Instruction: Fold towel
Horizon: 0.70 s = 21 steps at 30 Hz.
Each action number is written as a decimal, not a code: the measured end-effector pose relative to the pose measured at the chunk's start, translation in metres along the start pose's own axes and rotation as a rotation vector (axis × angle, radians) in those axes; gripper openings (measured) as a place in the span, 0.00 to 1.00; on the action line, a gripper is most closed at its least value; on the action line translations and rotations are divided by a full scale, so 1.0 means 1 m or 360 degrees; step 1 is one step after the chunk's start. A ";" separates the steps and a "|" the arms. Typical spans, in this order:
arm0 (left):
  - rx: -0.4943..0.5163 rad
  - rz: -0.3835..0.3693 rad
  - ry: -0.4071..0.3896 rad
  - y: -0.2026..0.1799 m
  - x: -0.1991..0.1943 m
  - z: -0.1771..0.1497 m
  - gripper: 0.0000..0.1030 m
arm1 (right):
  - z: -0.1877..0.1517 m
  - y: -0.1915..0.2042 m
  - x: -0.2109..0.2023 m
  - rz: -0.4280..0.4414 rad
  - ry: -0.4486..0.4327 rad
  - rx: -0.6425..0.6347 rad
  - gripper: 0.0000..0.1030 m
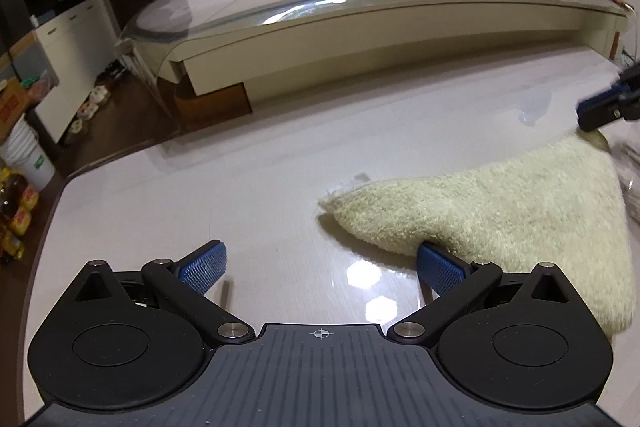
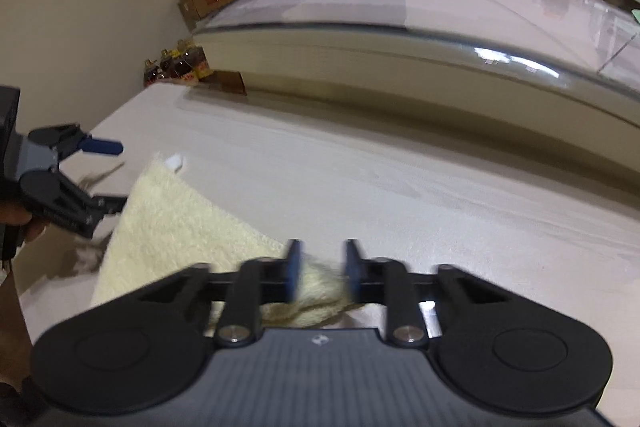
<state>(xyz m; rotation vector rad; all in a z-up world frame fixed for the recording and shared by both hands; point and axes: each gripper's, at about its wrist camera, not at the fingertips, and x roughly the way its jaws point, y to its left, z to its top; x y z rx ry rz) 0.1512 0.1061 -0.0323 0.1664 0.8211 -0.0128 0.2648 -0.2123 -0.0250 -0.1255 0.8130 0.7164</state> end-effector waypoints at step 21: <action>-0.0164 0.0432 -0.0049 0.086 -0.117 -0.075 1.00 | -0.041 0.251 -0.009 0.0775 0.0024 -0.0414 0.12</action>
